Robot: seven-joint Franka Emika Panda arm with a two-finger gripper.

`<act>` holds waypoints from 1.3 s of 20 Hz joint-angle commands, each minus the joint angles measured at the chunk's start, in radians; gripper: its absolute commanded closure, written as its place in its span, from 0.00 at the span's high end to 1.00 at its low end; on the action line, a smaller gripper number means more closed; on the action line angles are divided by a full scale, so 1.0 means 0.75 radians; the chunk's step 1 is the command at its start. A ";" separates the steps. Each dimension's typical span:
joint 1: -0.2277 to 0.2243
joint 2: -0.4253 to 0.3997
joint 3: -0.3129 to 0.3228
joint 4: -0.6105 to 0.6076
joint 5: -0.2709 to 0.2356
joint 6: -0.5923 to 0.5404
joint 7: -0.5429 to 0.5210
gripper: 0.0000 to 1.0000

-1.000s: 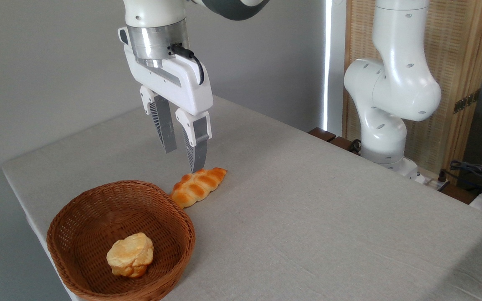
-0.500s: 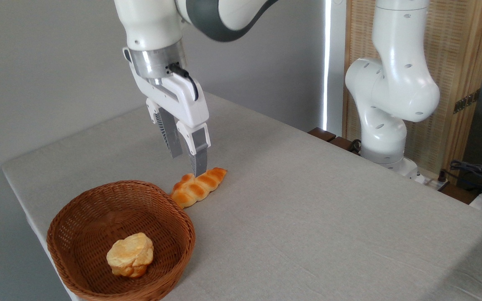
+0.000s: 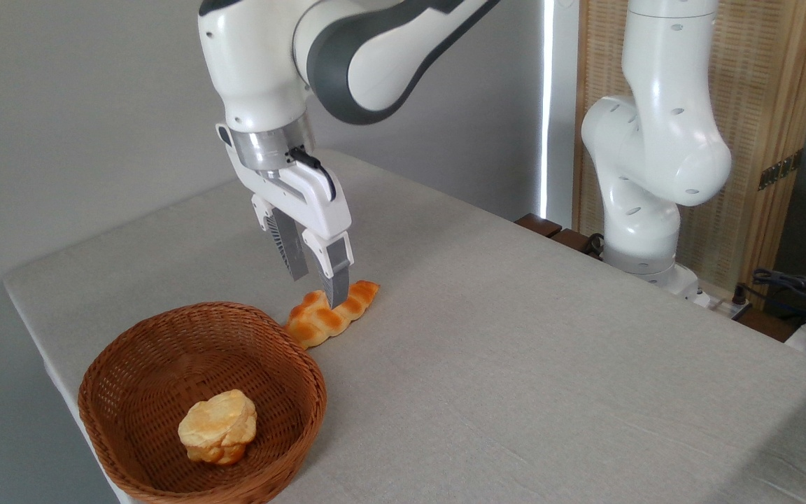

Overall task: Put bread into the basket
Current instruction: 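Lower the open gripper down onto the braided bread roll, then close the gripper around the middle of the braided roll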

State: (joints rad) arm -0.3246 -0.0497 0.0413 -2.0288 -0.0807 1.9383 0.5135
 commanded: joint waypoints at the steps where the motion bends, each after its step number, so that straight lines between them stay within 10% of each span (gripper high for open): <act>1: -0.031 0.015 0.006 -0.040 -0.017 0.060 -0.026 1.00; 22: -0.060 0.113 -0.004 -0.077 0.003 0.146 -0.024 0.99; 26: -0.060 0.113 -0.004 -0.077 0.003 0.146 -0.022 0.64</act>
State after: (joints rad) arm -0.3629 0.0419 0.0349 -2.0727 -0.0806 2.0273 0.5035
